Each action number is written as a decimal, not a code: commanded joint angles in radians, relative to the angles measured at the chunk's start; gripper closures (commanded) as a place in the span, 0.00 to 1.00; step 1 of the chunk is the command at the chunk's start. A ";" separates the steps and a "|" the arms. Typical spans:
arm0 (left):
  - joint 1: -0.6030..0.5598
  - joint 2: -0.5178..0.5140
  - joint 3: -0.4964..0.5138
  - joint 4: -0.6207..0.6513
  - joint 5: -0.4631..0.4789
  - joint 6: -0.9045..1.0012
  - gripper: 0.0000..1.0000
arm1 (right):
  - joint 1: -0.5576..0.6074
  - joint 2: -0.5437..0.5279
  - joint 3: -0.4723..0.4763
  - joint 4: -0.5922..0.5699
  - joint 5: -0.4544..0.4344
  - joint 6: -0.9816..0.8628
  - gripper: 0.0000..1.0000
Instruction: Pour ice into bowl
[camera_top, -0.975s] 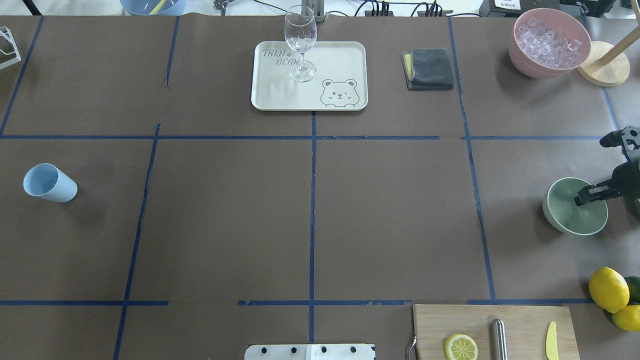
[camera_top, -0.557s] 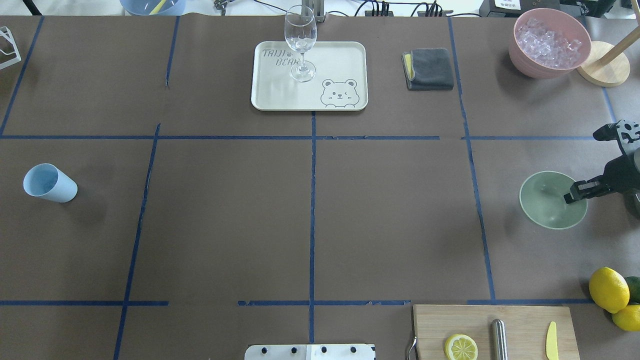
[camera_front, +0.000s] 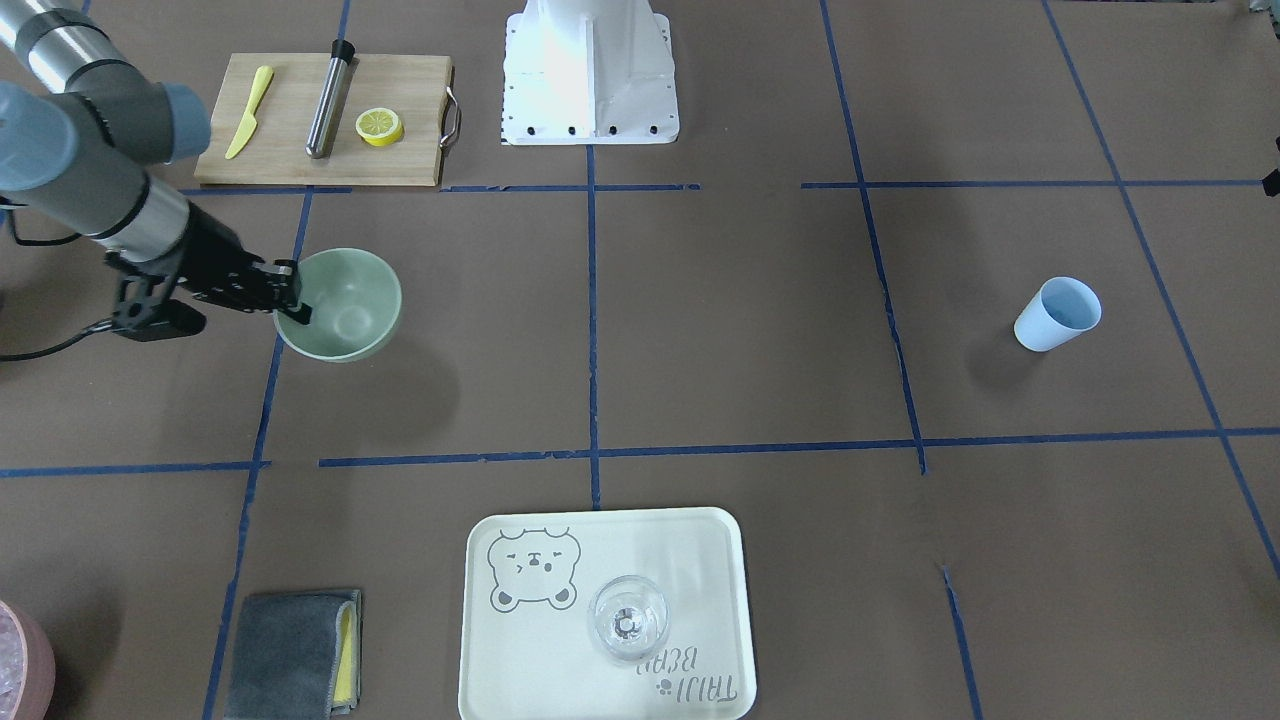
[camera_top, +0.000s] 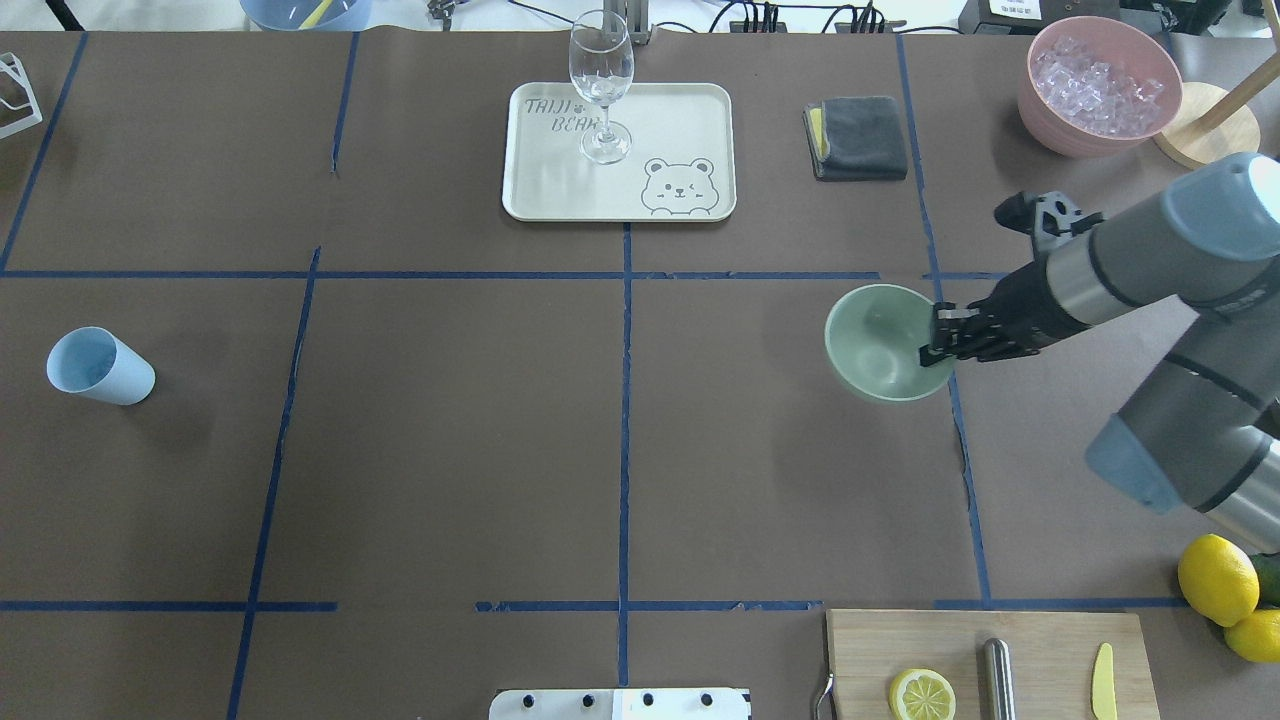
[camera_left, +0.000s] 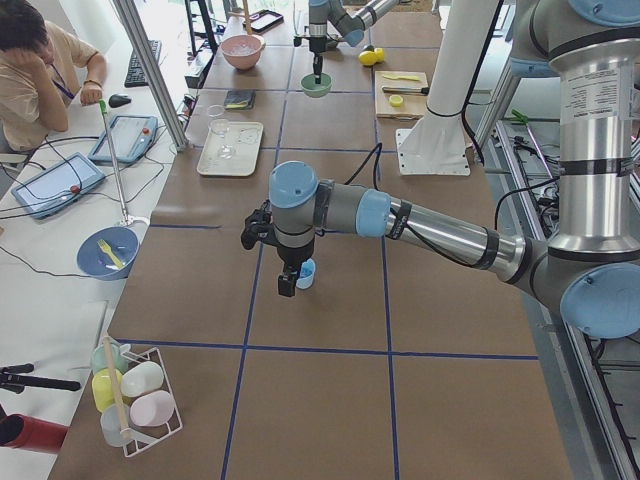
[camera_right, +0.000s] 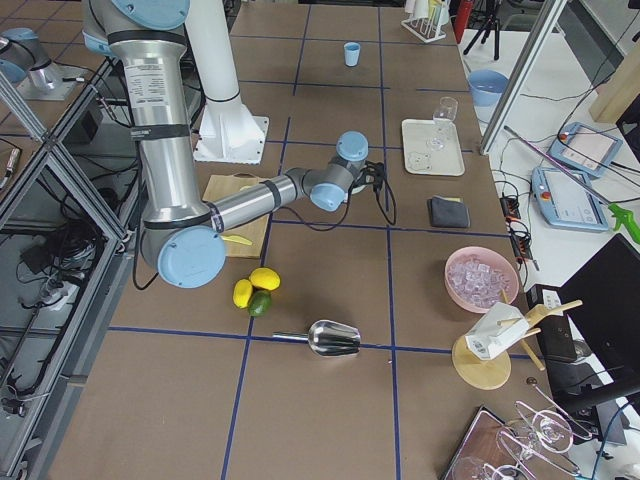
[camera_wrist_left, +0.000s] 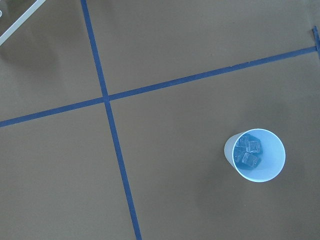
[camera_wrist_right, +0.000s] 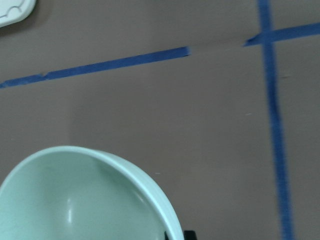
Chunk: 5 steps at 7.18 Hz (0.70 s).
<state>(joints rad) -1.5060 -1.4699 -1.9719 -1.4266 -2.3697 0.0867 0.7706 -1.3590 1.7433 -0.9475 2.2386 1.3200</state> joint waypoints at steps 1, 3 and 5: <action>0.001 -0.001 0.001 0.000 0.000 0.008 0.00 | -0.216 0.201 -0.022 -0.060 -0.228 0.241 1.00; 0.009 -0.001 0.001 -0.001 0.000 0.016 0.00 | -0.302 0.424 -0.176 -0.151 -0.374 0.363 1.00; 0.010 -0.001 0.001 -0.003 0.000 0.016 0.00 | -0.355 0.510 -0.270 -0.151 -0.459 0.389 1.00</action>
<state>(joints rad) -1.4973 -1.4711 -1.9712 -1.4284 -2.3700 0.1022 0.4488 -0.9118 1.5377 -1.0937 1.8364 1.6835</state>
